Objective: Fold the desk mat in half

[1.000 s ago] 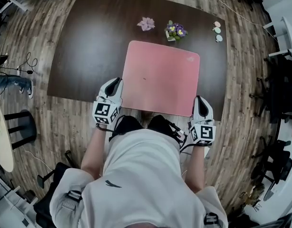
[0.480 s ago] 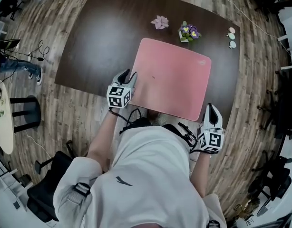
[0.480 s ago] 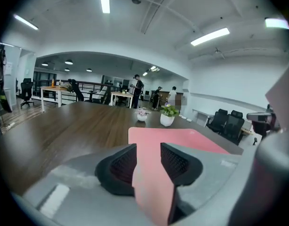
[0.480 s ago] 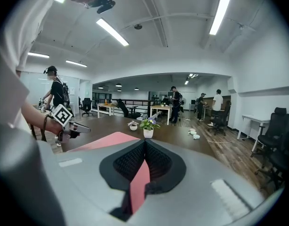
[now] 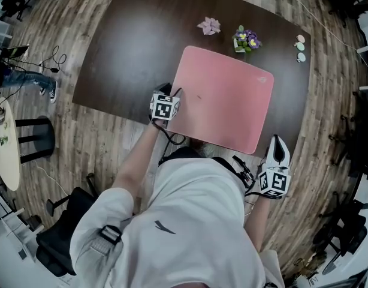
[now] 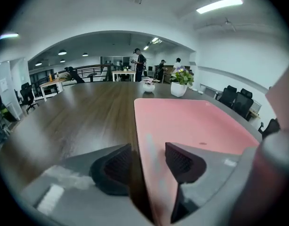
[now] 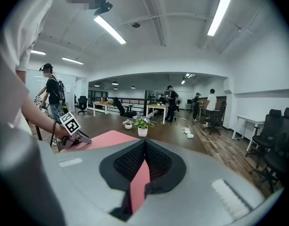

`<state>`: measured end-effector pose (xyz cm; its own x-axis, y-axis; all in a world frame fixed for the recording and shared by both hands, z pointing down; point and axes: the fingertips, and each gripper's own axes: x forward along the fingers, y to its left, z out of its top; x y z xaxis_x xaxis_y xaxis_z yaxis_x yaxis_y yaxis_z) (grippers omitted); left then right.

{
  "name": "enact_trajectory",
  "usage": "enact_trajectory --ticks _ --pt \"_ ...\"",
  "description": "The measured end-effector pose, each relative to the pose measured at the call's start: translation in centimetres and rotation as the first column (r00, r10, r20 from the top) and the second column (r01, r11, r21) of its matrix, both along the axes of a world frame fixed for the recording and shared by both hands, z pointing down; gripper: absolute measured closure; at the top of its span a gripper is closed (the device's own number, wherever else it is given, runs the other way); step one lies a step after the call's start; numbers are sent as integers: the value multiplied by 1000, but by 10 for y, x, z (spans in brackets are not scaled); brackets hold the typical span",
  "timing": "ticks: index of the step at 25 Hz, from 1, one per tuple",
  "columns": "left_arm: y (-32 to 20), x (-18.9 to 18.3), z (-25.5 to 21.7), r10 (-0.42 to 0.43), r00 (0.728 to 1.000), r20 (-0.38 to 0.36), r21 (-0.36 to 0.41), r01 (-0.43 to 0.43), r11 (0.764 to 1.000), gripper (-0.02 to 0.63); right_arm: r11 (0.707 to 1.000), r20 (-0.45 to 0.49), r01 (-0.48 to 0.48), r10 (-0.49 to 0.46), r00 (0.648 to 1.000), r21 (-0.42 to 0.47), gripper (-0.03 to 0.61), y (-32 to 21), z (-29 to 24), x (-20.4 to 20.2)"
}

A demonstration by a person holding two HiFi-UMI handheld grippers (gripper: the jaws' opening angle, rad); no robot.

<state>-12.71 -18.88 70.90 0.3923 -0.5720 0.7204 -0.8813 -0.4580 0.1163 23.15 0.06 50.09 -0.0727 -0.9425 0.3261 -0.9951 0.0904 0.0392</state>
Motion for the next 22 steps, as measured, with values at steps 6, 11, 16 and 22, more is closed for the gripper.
enact_trajectory --ticks 6,11,16,22 --pt "2 11 3 11 1000 27 -55 -9 998 450 1000 11 3 -3 1000 -25 575 -5 11 -8" --pt "0 13 4 -14 999 39 -115 18 993 456 998 3 34 -34 999 -48 575 -8 19 -21" --pt "4 15 3 -37 998 43 -136 42 990 481 997 19 44 -43 999 -67 575 -7 26 -25" --pt "3 19 5 -38 999 40 -138 43 990 522 995 25 63 -61 998 -72 575 -7 29 -28"
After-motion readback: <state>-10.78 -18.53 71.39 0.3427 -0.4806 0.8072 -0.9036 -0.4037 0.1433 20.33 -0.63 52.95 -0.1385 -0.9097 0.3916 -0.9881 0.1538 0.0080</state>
